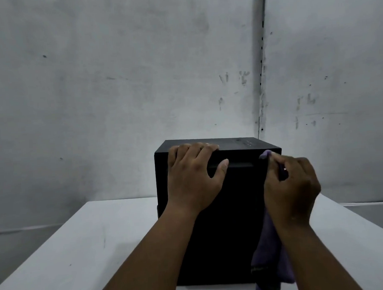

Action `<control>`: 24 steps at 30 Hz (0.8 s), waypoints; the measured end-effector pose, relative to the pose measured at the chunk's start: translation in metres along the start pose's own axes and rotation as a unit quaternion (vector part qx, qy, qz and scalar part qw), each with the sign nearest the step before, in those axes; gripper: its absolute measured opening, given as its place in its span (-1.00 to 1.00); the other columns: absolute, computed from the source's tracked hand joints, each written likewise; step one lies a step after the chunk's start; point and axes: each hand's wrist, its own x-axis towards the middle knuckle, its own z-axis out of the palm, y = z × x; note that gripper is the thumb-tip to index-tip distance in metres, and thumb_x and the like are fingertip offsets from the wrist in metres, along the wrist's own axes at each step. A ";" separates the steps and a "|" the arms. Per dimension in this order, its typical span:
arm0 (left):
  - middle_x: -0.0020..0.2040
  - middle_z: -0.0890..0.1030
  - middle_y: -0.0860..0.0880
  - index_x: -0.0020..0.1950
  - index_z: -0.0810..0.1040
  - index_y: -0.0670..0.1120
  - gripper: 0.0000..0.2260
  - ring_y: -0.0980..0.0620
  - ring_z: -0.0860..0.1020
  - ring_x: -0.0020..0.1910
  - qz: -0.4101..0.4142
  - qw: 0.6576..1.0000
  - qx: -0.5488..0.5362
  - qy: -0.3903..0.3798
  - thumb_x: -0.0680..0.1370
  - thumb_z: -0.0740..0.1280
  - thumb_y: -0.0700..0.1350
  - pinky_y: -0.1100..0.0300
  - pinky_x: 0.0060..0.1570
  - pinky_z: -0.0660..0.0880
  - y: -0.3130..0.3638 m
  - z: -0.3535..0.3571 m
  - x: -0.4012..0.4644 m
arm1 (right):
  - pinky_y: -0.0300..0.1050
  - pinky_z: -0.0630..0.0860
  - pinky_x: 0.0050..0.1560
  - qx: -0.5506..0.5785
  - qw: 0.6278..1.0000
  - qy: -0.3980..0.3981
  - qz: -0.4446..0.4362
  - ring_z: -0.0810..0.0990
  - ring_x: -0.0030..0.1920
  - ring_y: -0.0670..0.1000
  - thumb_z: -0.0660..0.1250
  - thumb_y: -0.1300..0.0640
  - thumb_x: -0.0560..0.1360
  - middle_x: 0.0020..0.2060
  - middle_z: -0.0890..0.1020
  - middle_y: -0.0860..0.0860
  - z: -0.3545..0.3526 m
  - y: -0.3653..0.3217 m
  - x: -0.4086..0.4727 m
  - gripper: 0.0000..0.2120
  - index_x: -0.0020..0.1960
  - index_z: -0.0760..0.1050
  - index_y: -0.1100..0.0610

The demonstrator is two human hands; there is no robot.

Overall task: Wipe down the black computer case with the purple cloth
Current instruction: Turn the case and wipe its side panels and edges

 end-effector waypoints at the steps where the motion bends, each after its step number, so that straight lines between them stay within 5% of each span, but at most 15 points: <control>1: 0.15 0.65 0.14 0.23 0.64 0.08 -0.65 0.05 0.52 0.21 0.000 1.000 -0.001 0.001 0.57 0.31 0.24 0.04 0.35 0.31 0.000 0.000 0.000 | -0.33 0.24 -0.18 0.000 1.000 0.003 0.003 0.48 -0.28 0.03 0.47 0.32 0.54 -0.25 0.59 0.17 0.000 0.001 -0.003 -0.97 -0.04 0.69 0.28; 8: 0.13 0.65 0.15 0.21 0.65 0.09 -0.66 0.06 0.52 0.18 -0.005 1.000 -0.001 0.014 0.57 0.32 0.24 0.06 0.33 0.31 0.000 0.002 0.001 | -0.37 0.26 -0.13 -0.007 0.999 -0.035 0.029 0.39 -0.21 -0.07 0.43 0.30 0.53 -0.23 0.58 0.18 -0.016 0.018 -0.060 -0.93 -0.08 0.62 0.32; 15: 0.11 0.66 0.15 0.20 0.65 0.08 -0.66 0.06 0.53 0.18 -0.007 1.000 -0.006 0.020 0.56 0.33 0.23 0.07 0.34 0.31 0.001 0.003 0.000 | -0.35 0.26 -0.15 0.009 1.000 -0.014 0.016 0.44 -0.22 -0.06 0.45 0.35 0.53 -0.21 0.61 0.16 -0.006 0.005 -0.024 -0.98 -0.08 0.64 0.29; 24: 0.08 0.66 0.14 0.18 0.66 0.06 -0.68 0.04 0.53 0.14 -0.001 0.999 0.002 0.033 0.56 0.34 0.21 0.06 0.30 0.34 0.001 0.004 0.000 | -0.33 0.31 -0.11 0.007 0.999 -0.035 0.028 0.55 -0.21 0.13 0.41 0.34 0.55 -0.17 0.59 0.18 -0.008 0.008 -0.042 -0.97 -0.02 0.61 0.31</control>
